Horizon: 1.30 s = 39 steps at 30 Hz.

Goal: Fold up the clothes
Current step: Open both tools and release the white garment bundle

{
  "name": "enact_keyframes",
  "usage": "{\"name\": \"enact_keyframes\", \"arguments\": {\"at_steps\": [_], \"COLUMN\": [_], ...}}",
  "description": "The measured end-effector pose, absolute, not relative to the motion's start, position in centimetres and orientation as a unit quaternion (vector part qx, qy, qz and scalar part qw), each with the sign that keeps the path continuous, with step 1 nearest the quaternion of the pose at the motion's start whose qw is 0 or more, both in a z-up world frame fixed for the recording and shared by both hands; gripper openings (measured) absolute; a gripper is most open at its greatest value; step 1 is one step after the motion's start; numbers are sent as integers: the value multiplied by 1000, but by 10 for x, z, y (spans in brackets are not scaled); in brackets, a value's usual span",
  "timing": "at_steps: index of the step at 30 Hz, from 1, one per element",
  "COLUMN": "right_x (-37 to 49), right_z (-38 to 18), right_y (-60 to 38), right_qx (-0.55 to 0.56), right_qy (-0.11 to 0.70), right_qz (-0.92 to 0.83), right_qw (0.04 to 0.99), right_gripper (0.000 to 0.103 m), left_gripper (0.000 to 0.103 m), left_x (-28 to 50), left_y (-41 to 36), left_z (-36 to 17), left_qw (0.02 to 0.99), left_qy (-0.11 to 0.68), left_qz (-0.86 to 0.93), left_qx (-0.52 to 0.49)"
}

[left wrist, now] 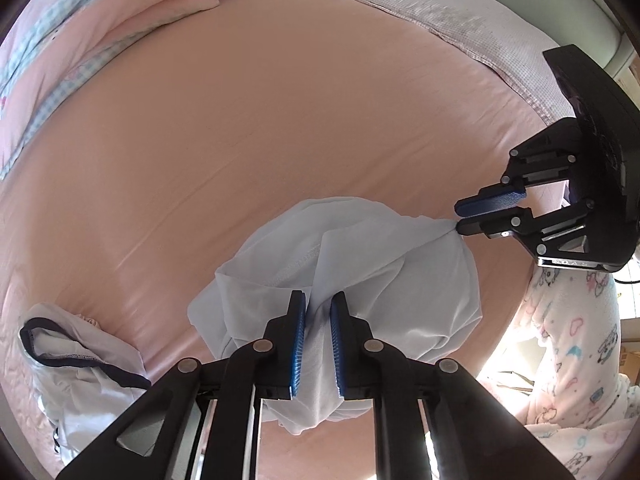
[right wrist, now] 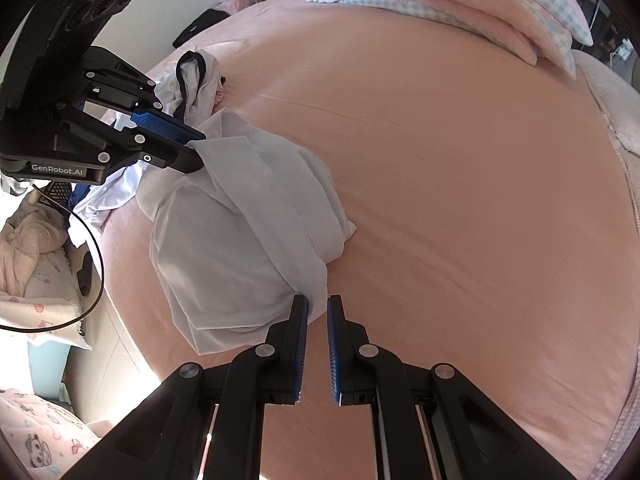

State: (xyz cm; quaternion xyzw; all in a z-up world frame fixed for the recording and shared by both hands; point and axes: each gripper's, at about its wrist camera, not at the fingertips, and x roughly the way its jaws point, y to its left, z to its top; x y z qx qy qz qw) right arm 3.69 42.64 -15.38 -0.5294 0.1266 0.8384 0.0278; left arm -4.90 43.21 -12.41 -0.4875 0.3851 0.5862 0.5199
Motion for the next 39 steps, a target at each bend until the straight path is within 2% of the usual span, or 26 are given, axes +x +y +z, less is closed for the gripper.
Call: {"name": "enact_keyframes", "arguments": {"at_steps": [10, 13, 16, 17, 18, 19, 20, 21, 22, 23, 26, 29, 33, 39], "right_x": [46, 56, 47, 42, 38, 38, 40, 39, 39, 39, 43, 40, 29, 19], "right_z": [-148, -146, -137, -134, -134, -135, -135, -134, -133, -132, -121, -114, -116, -122], "right_y": [430, 423, 420, 419, 418, 422, 425, 422, 420, 417, 403, 385, 366, 355], "right_qx": [-509, -498, -497, -497, -498, -500, -502, -502, -501, -499, -492, -490, -496, -507], "right_qy": [164, 166, 150, 148, 147, 143, 134, 125, 116, 108, 71, 24, 11, -6], "right_qz": [844, 849, 852, 853, 852, 852, 852, 852, 854, 856, 863, 867, 865, 859], "right_qw": [46, 57, 60, 61, 62, 65, 71, 76, 80, 82, 88, 93, 73, 70], "right_gripper": [8, 9, 9, 9, 13, 25, 32, 44, 51, 52, 53, 54, 54, 54], "left_gripper": [11, 17, 35, 50, 66, 71, 73, 73, 73, 74, 74, 74, 74, 74], "left_x": [-42, -48, -57, -59, -63, -65, -65, -65, -65, -65, -65, -54, -40, -33], "left_y": [413, 408, 409, 410, 412, 412, 410, 408, 405, 403, 396, 387, 367, 352], "left_z": [-111, -109, -100, -93, -81, -75, -76, -77, -77, -78, -80, -85, -87, -94], "left_qw": [496, 489, 486, 486, 486, 485, 482, 480, 477, 475, 467, 457, 460, 469], "left_qy": [357, 338, 324, 317, 308, 304, 306, 309, 311, 313, 319, 364, 402, 398], "left_qz": [597, 596, 612, 618, 626, 633, 639, 645, 651, 657, 674, 689, 679, 673], "left_qx": [-520, -540, -534, -530, -526, -521, -515, -508, -501, -495, -475, -429, -406, -411]}}
